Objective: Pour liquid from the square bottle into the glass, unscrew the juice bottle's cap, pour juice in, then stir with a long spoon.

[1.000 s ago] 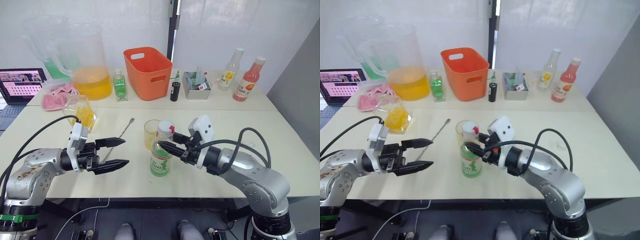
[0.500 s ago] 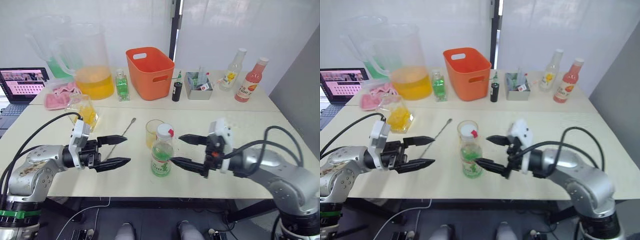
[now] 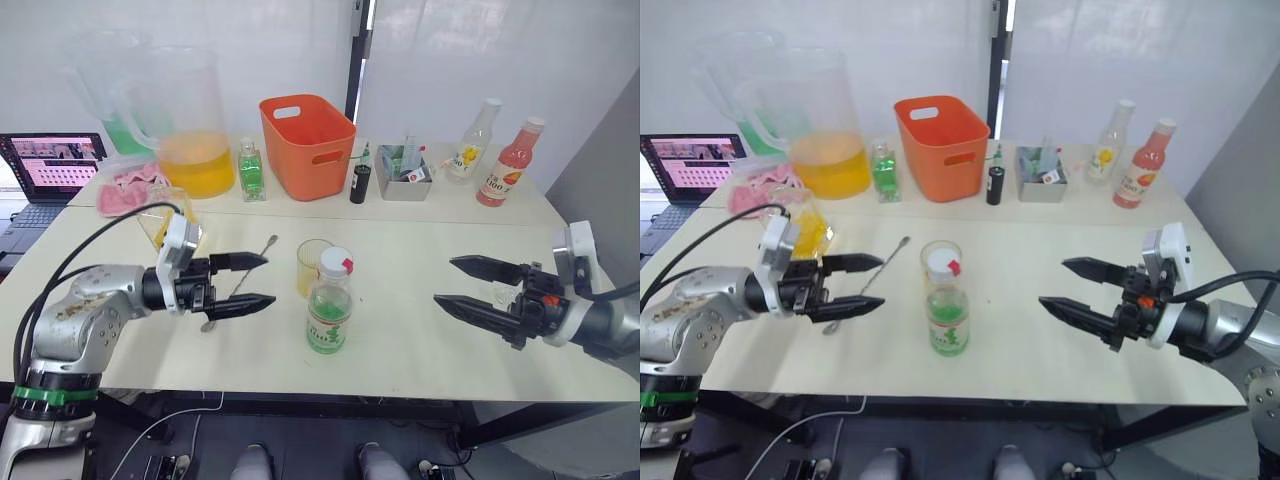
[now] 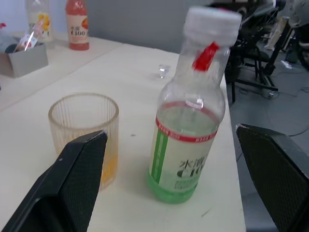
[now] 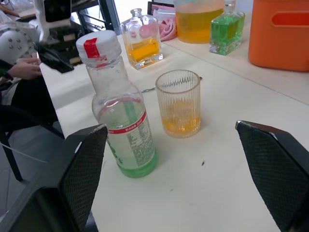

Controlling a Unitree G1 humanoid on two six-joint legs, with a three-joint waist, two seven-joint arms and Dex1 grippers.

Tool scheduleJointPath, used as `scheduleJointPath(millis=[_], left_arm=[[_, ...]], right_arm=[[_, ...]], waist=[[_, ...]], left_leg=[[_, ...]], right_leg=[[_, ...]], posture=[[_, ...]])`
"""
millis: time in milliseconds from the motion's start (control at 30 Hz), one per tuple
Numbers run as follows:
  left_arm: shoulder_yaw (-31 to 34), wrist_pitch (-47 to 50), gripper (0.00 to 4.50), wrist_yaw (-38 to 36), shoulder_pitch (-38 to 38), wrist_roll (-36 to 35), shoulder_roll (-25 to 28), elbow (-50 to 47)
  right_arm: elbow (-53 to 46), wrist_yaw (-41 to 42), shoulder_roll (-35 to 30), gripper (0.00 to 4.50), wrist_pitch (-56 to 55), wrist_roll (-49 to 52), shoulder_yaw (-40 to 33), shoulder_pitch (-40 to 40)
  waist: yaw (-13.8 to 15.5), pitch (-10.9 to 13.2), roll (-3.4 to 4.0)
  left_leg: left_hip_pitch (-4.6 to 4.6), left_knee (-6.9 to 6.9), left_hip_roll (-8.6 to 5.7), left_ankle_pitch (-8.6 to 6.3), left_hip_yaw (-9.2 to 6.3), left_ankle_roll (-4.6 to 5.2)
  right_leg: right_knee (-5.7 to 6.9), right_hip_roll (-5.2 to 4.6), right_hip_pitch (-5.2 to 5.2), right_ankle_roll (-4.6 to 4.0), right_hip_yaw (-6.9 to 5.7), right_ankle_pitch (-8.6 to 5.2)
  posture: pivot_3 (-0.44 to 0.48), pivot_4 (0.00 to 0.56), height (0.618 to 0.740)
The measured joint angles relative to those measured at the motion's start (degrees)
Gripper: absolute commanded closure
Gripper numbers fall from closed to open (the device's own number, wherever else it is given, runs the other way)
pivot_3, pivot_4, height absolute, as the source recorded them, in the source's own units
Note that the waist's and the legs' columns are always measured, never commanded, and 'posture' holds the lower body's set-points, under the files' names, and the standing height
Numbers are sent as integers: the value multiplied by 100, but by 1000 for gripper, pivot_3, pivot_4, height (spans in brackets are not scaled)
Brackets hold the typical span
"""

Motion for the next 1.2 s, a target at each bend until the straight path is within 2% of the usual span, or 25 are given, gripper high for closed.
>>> scheduleJointPath(millis=[200, 333, 700, 867, 1200], left_arm=[[-508, 316, 0, 20, -456, 5, -236, -85], [-694, 440, 0, 258, -790, 19, -585, -98], [-1072, 511, 0, 871, -827, 209, -1204, -316], [-1346, 229, 0, 987, -806, 553, -1344, -565], [-1378, -22, 0, 899, -807, 784, -1287, -556]], right_arm=[[-368, -450, 132, 24, -12, 155, -53, 339], [-533, -703, 147, 24, -39, 212, -58, 404], [-581, -1088, 171, 24, -182, 210, 90, 495], [-581, -1122, 167, 24, -289, 198, 147, 494], [-575, -991, 118, 24, -526, -78, 333, 627]], waist=[[-34, 0, 0], [-17, 0, 0], [-19, 0, 0], [-15, 0, 0], [-17, 0, 0]], left_leg=[[2, 2, 0, 1, -1, 1], [-1, 11, -2, 1, -2, 2], [-1, 20, -3, 2, -3, 3], [-1, 29, -4, 1, -4, 3], [0, 38, -5, 1, -5, 3]], right_leg=[[2, 0, 1, 2, 0, 1], [0, 0, 6, 5, 1, 3], [2, 1, 10, 8, 3, 4], [1, 0, 16, 9, 3, 5], [1, 1, 23, 11, 5, 6]], posture=[[0, 150, 717], [0, 150, 717], [0, 150, 717], [0, 150, 717], [0, 150, 717]])
